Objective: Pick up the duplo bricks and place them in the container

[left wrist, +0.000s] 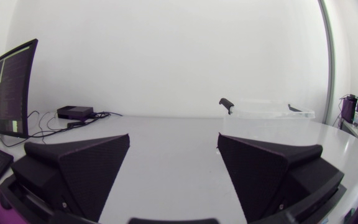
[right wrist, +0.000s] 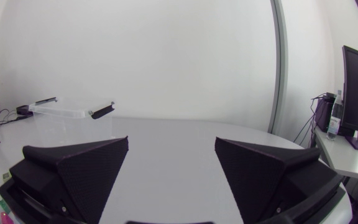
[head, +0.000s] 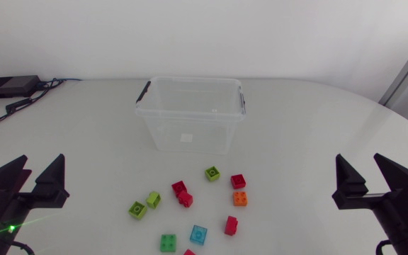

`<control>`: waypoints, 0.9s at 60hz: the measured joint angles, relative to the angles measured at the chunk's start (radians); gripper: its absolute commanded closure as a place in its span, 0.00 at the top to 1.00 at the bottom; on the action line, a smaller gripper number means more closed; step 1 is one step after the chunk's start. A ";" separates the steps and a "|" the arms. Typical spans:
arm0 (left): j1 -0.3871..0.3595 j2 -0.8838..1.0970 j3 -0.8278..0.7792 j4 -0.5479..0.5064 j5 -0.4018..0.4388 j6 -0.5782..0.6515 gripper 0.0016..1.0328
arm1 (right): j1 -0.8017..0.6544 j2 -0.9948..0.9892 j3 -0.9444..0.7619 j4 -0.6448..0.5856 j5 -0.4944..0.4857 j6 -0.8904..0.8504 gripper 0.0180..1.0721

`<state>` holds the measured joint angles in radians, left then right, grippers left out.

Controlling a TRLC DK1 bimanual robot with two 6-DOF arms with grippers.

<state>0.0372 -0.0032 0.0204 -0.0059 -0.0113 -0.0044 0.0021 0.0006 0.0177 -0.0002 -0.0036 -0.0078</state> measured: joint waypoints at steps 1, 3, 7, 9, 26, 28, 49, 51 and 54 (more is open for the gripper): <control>0.000 0.000 0.005 -0.004 0.000 0.000 0.95 | 0.002 0.000 0.001 0.000 0.000 0.000 0.95; 0.000 0.000 0.016 -0.010 0.000 0.000 0.94 | 0.005 0.000 0.002 0.000 0.000 0.000 0.95; 0.000 0.002 0.055 -0.026 0.000 0.000 0.94 | 0.015 0.000 0.013 0.000 0.000 0.000 0.95; -0.002 0.010 0.081 -0.031 0.000 0.000 0.93 | 0.020 0.002 0.023 0.000 0.000 0.000 0.95; -0.073 0.290 0.327 -0.080 -0.001 0.000 0.93 | 0.031 0.251 0.201 0.000 0.005 0.000 0.95; -0.088 0.329 0.347 -0.095 -0.001 0.000 0.93 | 0.034 0.288 0.221 0.000 0.005 0.000 0.95; -0.211 0.908 0.631 -0.521 -0.019 0.029 0.93 | 0.067 0.639 0.431 -0.233 -0.023 0.034 0.95; -0.225 0.970 0.657 -0.543 -0.018 0.035 0.93 | 0.073 0.680 0.455 -0.269 -0.023 0.033 0.95; -0.248 1.037 0.676 -0.555 -0.016 0.043 0.93 | 0.086 0.744 0.492 -0.320 -0.027 0.028 0.95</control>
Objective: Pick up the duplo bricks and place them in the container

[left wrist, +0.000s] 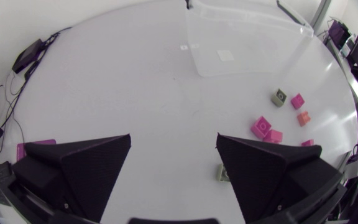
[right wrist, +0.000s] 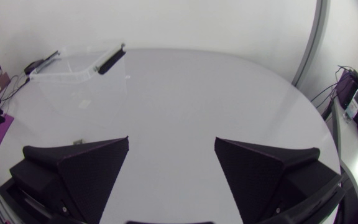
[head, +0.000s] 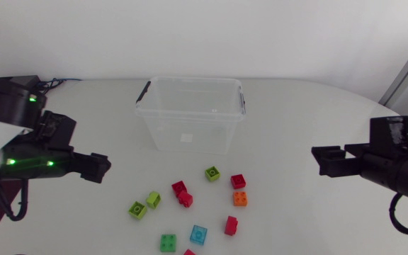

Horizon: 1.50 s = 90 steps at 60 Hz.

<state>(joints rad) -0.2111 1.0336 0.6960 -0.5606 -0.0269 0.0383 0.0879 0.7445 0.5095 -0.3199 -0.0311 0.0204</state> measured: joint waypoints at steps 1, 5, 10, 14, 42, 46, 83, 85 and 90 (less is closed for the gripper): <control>-0.009 0.018 0.003 -0.007 0.000 0.002 0.93 | 0.005 0.025 0.013 -0.014 -0.003 -0.003 0.95; -0.055 0.085 0.009 -0.041 0.005 0.011 0.93 | 0.011 0.101 0.047 -0.049 -0.026 -0.006 0.95; -0.110 0.153 0.011 -0.079 0.008 0.014 0.93 | 0.011 0.154 0.061 -0.078 -0.079 -0.018 0.95; -0.149 0.196 0.017 -0.116 0.008 0.014 0.93 | 0.010 0.171 0.061 -0.089 -0.156 -0.028 0.95; -0.305 0.459 0.081 -0.144 -0.020 -0.010 0.85 | 0.110 0.348 0.118 -0.105 -0.222 -0.028 0.95; -0.309 0.483 0.081 -0.132 -0.028 -0.013 0.85 | 0.130 0.362 0.123 -0.105 -0.206 -0.027 0.95; -0.348 0.578 0.078 -0.021 -0.034 -0.013 0.28 | 0.320 0.594 0.220 -0.103 -0.129 0.020 0.89; -0.348 0.576 0.078 -0.023 -0.034 -0.013 0.28 | 0.329 0.617 0.235 -0.103 -0.124 0.025 0.87; -0.348 0.567 0.077 -0.037 -0.034 -0.013 0.28 | 0.363 0.688 0.273 -0.098 -0.092 0.026 0.86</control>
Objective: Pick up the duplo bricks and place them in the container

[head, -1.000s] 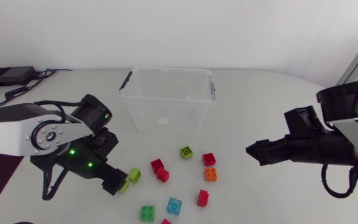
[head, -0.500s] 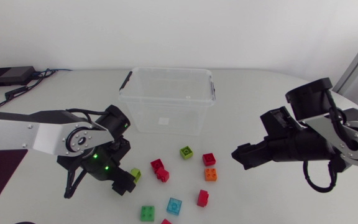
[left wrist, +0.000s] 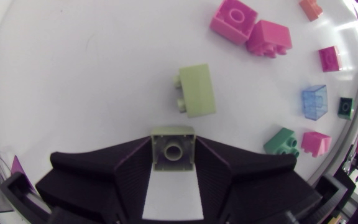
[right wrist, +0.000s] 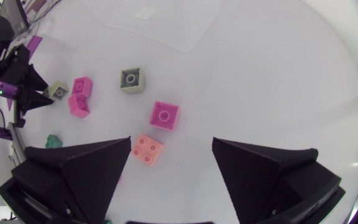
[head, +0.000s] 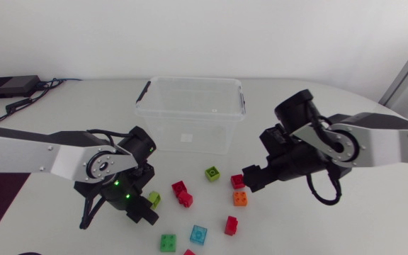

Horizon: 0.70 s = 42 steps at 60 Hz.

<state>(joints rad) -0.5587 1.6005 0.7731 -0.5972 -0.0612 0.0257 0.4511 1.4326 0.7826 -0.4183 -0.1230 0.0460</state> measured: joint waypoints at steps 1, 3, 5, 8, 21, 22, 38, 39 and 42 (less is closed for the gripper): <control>0.000 -0.005 0.000 -0.007 0.000 0.000 0.28 | 0.007 0.014 0.006 0.000 0.009 0.000 0.86; 0.000 -0.018 -0.002 -0.019 0.000 0.000 0.28 | 0.023 0.044 0.021 0.003 0.026 0.000 0.86; 0.004 -0.036 -0.002 -0.025 0.000 0.000 0.28 | 0.036 0.074 0.034 0.004 0.040 0.001 0.86; 0.011 -0.072 -0.002 -0.031 0.000 0.001 0.28 | 0.054 0.115 0.053 0.006 0.057 0.003 0.86; 0.067 -0.235 0.051 -0.093 0.000 0.012 0.28 | 0.105 0.242 0.097 0.061 0.100 0.011 0.77; 0.072 -0.253 0.067 -0.097 0.001 0.013 0.28 | 0.106 0.251 0.097 0.069 0.100 0.011 0.76; 0.131 -0.344 0.182 -0.015 0.027 0.019 0.28 | 0.106 0.314 0.115 0.118 0.130 0.014 0.42; 0.134 -0.348 0.183 0.000 0.030 0.019 0.28 | 0.106 0.315 0.115 0.120 0.133 0.014 0.41; 0.142 -0.360 0.183 0.045 0.037 0.018 0.28 | 0.106 0.320 0.115 0.120 0.136 0.014 0.35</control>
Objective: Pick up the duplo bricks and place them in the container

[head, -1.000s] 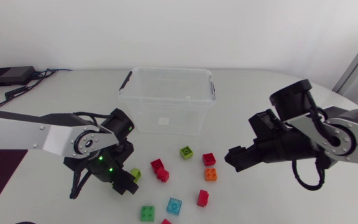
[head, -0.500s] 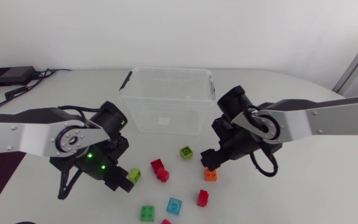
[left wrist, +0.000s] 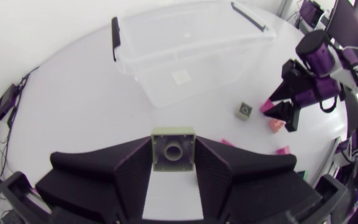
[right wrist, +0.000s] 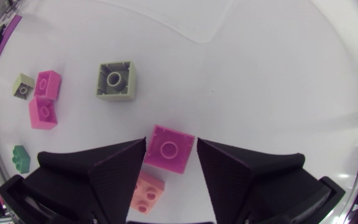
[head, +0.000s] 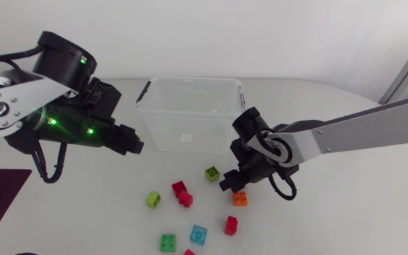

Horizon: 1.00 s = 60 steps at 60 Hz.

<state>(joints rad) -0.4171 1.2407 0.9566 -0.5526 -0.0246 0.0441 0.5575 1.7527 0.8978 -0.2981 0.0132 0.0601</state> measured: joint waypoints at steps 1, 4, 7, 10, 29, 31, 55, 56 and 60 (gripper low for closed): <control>0.002 -0.003 0.000 0.011 0.001 -0.001 0.28 | 0.000 0.000 0.000 0.000 0.000 0.000 0.33; 0.009 -0.010 0.000 0.055 0.004 -0.011 0.28 | -0.003 0.000 0.000 -0.002 0.000 0.000 0.27; 0.014 -0.012 0.000 0.097 0.016 -0.018 0.28 | -0.006 -0.001 0.000 -0.002 0.000 -0.001 0.25; 0.023 -0.012 0.001 0.135 0.026 -0.023 0.29 | -0.011 -0.008 0.000 -0.010 0.000 -0.004 0.25; 0.041 0.103 0.131 0.304 0.059 -0.052 0.34 | -0.024 -0.217 0.018 -0.127 -0.001 -0.016 0.23; 0.042 0.132 0.151 0.318 0.062 -0.053 0.35 | -0.024 -0.243 0.032 -0.148 -0.001 -0.016 0.23; 0.081 0.362 0.285 0.345 0.063 -0.052 0.84 | -0.025 -0.312 0.303 -0.222 -0.001 -0.024 0.24; 0.082 0.362 0.285 0.345 0.063 -0.052 0.86 | -0.025 -0.311 0.315 -0.222 -0.001 -0.024 0.24; 0.089 0.357 0.285 0.341 0.072 -0.051 0.87 | -0.025 -0.307 0.368 -0.222 0.000 -0.024 0.24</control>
<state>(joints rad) -0.3279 1.5978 1.2419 -0.2119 0.0471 -0.0067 0.5327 1.4460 1.2655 -0.5205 0.0128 0.0360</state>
